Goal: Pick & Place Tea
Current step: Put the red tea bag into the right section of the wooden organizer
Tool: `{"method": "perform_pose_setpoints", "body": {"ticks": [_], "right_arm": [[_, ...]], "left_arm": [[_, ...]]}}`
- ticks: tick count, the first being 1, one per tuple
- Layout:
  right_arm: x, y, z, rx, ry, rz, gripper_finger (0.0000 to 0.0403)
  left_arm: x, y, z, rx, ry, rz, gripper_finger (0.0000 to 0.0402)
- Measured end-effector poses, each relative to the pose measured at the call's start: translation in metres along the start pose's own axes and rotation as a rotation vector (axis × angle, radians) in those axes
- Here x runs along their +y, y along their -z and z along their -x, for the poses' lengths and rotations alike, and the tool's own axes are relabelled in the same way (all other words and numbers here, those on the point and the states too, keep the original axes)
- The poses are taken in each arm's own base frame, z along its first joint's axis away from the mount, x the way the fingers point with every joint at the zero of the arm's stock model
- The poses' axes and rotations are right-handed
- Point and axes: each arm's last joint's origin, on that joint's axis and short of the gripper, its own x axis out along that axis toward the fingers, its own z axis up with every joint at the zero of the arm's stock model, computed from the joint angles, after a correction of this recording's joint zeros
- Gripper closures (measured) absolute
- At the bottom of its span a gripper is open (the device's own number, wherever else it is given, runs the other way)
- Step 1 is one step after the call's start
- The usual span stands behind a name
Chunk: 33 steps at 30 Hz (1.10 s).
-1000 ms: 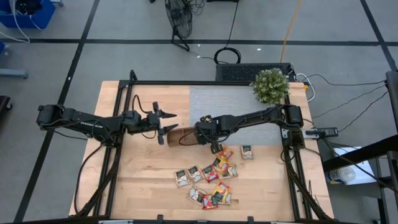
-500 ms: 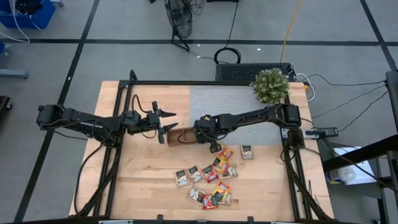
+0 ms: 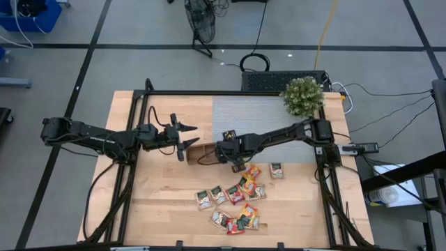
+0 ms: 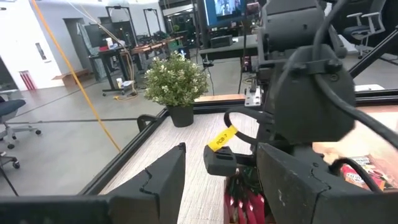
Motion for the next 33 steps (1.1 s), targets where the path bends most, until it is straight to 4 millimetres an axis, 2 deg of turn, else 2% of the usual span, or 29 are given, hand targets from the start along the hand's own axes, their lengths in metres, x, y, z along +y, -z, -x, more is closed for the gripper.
{"method": "perform_pose_setpoints", "body": {"ticks": [7,20,33], "right_arm": [[0.005,-0.004,0.002,-0.015,0.020,-0.023,0.0403],[0.001,-0.007,0.029,-0.085,0.018,-0.050,0.0403],[0.002,-0.008,0.031,-0.096,0.024,-0.063,0.0403]], "left_arm": [[0.000,0.001,0.000,0.006,0.001,0.002,0.0201],[0.000,0.001,0.000,0.006,0.001,0.010,0.0201],[0.000,0.001,0.000,0.005,0.001,0.021,0.0201]]}}
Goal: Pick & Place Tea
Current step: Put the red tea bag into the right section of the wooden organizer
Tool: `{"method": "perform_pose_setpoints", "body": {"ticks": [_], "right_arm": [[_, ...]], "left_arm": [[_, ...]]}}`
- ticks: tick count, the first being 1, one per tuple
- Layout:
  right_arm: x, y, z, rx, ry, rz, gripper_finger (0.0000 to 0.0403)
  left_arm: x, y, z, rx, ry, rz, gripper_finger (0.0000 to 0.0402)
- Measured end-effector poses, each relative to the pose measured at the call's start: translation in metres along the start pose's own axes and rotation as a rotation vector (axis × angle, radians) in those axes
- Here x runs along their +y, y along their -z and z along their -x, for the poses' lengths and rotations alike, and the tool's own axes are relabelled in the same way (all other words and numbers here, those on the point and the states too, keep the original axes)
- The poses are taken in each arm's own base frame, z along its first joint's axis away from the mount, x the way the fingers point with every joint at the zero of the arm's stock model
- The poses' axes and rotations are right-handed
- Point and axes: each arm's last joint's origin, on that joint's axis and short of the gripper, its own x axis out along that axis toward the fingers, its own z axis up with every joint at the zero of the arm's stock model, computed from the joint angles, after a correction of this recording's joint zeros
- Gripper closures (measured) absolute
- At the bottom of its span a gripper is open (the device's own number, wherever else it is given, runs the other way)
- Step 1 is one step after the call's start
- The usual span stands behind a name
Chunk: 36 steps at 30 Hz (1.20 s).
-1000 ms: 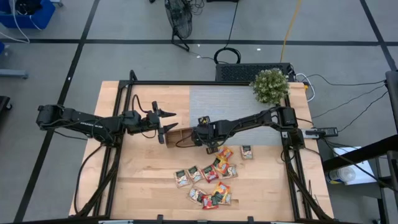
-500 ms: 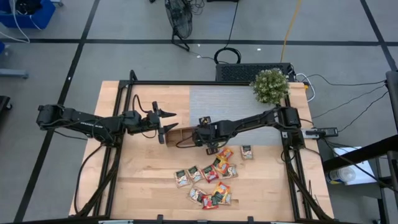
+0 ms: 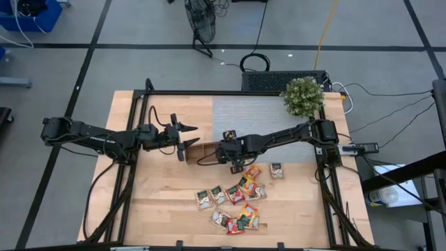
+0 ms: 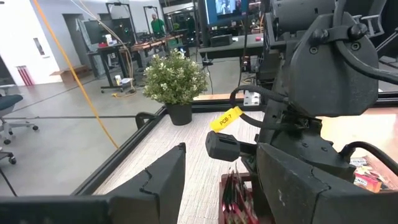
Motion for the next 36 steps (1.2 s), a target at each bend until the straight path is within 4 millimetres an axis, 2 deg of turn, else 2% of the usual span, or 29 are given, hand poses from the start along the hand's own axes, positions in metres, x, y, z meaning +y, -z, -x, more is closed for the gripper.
{"method": "perform_pose_setpoints", "body": {"ticks": [8,23,26,31,36], "right_arm": [[0.011,-0.003,0.004,-0.012,-0.057,0.017,0.0403],[0.011,-0.003,0.006,-0.014,-0.049,0.050,0.0403],[0.012,-0.006,0.018,-0.046,-0.042,0.055,0.0403],[0.013,-0.010,0.054,-0.106,0.009,0.061,0.0403],[0.027,-0.004,0.097,-0.179,-0.142,0.077,0.0403]], "left_arm": [[0.000,0.000,0.000,0.000,0.000,0.000,0.0201],[0.000,0.000,0.000,0.000,0.000,0.013,0.0201],[0.000,0.000,0.000,0.000,0.000,0.015,0.0201],[0.000,0.000,0.000,0.001,-0.008,0.004,0.0201],[0.001,0.000,0.000,0.001,-0.011,0.000,0.0201]]}}
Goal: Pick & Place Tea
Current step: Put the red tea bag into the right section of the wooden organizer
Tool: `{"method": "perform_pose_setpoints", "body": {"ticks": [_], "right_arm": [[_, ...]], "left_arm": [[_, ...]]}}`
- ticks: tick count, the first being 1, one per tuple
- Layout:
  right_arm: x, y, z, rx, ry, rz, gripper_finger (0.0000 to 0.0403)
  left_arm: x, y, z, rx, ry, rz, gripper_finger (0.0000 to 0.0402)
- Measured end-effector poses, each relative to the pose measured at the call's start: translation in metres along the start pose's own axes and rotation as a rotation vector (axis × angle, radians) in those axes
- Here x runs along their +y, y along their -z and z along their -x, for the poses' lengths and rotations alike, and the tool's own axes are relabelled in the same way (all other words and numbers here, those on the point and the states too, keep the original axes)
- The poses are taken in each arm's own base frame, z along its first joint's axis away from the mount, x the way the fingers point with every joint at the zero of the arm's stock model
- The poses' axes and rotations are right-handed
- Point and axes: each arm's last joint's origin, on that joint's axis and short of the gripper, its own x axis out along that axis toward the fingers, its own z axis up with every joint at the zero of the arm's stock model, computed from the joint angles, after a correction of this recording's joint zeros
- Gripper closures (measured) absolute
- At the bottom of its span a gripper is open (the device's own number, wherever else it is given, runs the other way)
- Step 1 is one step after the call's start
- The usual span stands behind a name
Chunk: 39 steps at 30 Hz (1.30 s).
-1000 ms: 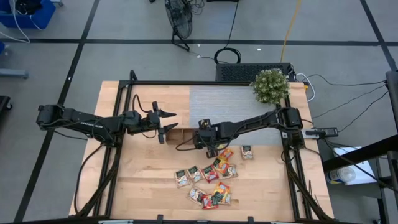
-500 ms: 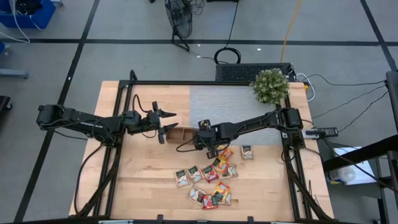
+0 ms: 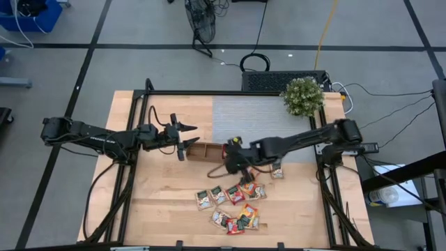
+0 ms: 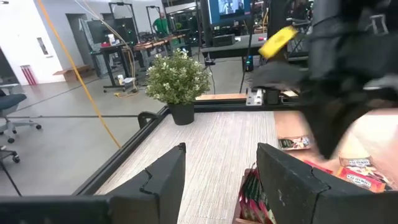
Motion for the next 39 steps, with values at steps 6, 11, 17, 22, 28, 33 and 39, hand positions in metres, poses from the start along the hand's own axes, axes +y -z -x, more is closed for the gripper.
{"method": "perform_pose_setpoints", "body": {"ticks": [6,11,17,22,28,33,39], "right_arm": [[0.035,0.013,0.015,-0.117,-0.189,-0.036,0.0385],[0.081,0.024,0.005,-0.156,-0.254,0.043,0.0296],[0.128,0.021,-0.008,-0.172,-0.102,0.142,0.0196],[0.148,0.021,-0.027,-0.127,-0.071,0.146,0.0201],[0.157,0.024,-0.053,-0.114,-0.069,0.113,0.0231],[0.160,0.028,-0.069,-0.084,-0.067,0.108,0.0249],[0.153,0.029,-0.079,-0.066,-0.053,0.083,0.0271]], "left_arm": [[0.000,0.000,0.000,0.000,0.000,-0.001,0.0201],[0.000,0.000,0.000,-0.001,0.000,-0.001,0.0201],[0.000,0.000,0.000,0.000,-0.001,-0.001,0.0201],[0.000,0.000,0.000,0.001,-0.001,-0.002,0.0201],[0.000,0.000,0.000,0.001,-0.002,-0.002,0.0201],[0.000,0.000,0.000,0.002,-0.001,-0.002,0.0201],[0.000,0.000,0.000,0.001,-0.002,-0.002,0.0201]]}}
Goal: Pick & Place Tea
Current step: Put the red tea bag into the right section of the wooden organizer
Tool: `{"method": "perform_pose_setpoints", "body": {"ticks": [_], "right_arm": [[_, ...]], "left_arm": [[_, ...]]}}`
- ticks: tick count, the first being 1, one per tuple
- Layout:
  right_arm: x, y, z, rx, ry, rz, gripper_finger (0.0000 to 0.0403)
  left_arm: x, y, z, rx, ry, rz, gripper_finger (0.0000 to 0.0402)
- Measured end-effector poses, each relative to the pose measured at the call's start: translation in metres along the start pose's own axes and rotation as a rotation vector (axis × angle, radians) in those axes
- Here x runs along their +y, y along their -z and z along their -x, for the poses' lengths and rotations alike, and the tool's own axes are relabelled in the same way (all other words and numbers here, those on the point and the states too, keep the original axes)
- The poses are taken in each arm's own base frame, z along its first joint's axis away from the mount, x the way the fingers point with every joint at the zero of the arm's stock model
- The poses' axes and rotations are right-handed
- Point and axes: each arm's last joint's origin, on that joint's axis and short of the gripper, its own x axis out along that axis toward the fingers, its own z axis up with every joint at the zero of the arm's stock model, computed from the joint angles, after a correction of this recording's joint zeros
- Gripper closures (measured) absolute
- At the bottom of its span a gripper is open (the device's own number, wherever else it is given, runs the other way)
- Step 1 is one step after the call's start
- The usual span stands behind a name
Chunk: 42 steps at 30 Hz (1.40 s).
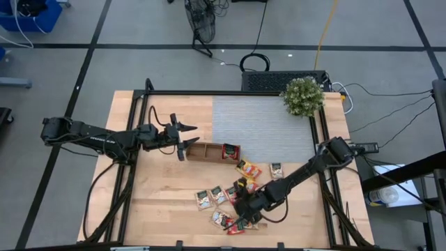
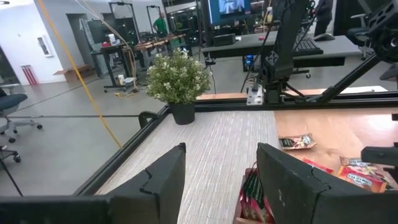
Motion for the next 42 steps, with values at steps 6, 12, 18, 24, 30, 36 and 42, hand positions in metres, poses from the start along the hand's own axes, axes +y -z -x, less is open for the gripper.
{"method": "perform_pose_setpoints", "body": {"ticks": [6,12,18,24,30,36,42], "right_arm": [[-0.007,0.002,-0.002,0.018,0.006,-0.013,0.0336],[-0.006,0.001,0.001,0.016,0.132,-0.001,0.0394],[0.001,-0.013,0.045,-0.063,0.466,0.042,0.0399],[-0.027,-0.015,0.052,-0.036,0.694,0.008,0.0401],[-0.070,0.003,0.033,-0.005,0.744,-0.063,0.0402],[-0.096,0.031,0.015,-0.030,0.698,-0.138,0.0402],[-0.103,0.047,0.008,-0.061,0.683,-0.164,0.0391]], "left_arm": [[0.000,0.000,0.000,0.000,0.000,0.000,0.0201],[0.000,0.000,0.000,0.000,0.000,0.000,0.0201],[0.000,0.000,0.000,0.000,0.000,0.000,0.0201],[0.000,0.000,0.000,0.000,0.000,0.000,0.0201],[0.000,0.000,0.000,0.000,0.000,0.000,0.0201],[0.000,0.000,0.000,0.000,0.001,0.000,0.0201],[0.000,0.000,0.000,0.000,0.001,0.000,0.0201]]}}
